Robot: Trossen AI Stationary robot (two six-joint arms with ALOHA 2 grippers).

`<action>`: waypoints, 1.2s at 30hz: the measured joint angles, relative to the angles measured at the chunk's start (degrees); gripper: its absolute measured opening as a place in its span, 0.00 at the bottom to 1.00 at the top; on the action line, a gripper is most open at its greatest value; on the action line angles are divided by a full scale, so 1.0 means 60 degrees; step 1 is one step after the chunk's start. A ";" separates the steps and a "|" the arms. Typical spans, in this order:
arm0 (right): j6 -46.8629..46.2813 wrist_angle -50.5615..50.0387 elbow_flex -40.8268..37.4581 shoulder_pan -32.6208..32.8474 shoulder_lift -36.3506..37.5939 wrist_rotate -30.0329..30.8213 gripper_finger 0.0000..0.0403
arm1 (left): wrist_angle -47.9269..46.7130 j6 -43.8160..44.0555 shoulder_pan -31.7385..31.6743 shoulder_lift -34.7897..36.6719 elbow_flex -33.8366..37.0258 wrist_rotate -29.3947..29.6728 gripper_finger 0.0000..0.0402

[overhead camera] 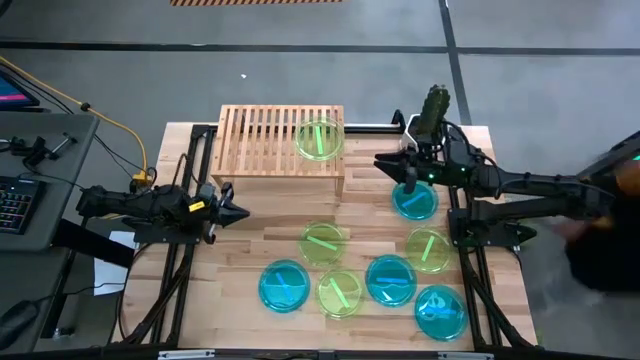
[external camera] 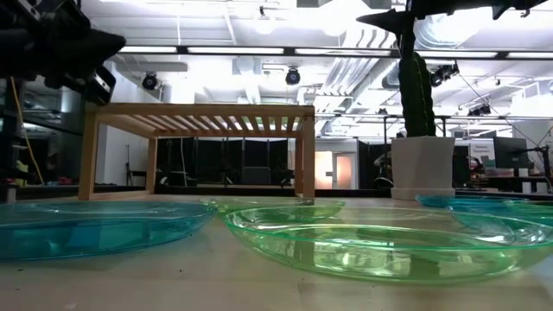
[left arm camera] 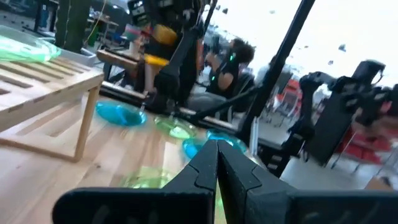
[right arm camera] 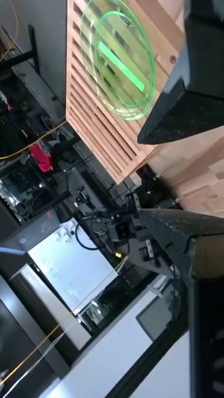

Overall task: Place and stack plates onto a shelf
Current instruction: Put the blue plate on the shelf

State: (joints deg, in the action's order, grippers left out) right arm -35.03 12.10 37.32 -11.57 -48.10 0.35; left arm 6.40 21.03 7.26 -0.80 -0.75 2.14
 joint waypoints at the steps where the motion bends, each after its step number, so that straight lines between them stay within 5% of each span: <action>1: 0.0012 0.0000 0.0000 0.0000 0.0000 -0.0010 0.40 | 0.0180 0.0118 0.0001 0.0000 0.0001 0.0006 0.00; 7: 0.0164 -0.0002 0.0000 0.0000 0.0000 -0.0075 0.40 | 0.2719 0.1925 -0.0005 -0.0484 -0.0158 0.1024 0.00; 12: 0.0314 -0.0018 0.0000 -0.0004 0.0000 -0.0077 0.40 | 0.1132 0.1717 0.0259 -0.2540 -0.2009 0.0413 0.00; 20: 0.0339 -0.0040 0.0000 -0.0004 -0.0004 -0.0079 0.40 | -0.4417 0.1719 0.0373 -0.6784 -0.5599 -0.1384 0.13; 25: 0.0342 -0.0264 0.0000 -0.0004 -0.0007 0.0049 0.40 | -0.4084 0.2682 0.0686 -0.8530 -0.5829 -0.2622 0.28; 30: 0.0339 -0.0824 0.0000 -0.0004 -0.0007 0.0049 0.40 | -0.4038 0.4011 0.1021 -1.0377 -0.5829 -0.2430 0.40; 36: 0.0339 -0.1778 0.0000 -0.0004 -0.0007 0.0045 0.40 | -0.4032 0.6399 0.1069 -1.2392 -0.5821 -0.2260 0.43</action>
State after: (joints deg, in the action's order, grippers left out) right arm -32.99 1.43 37.32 -11.60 -48.14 0.62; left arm -17.79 59.43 13.67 -75.15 -35.68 -11.42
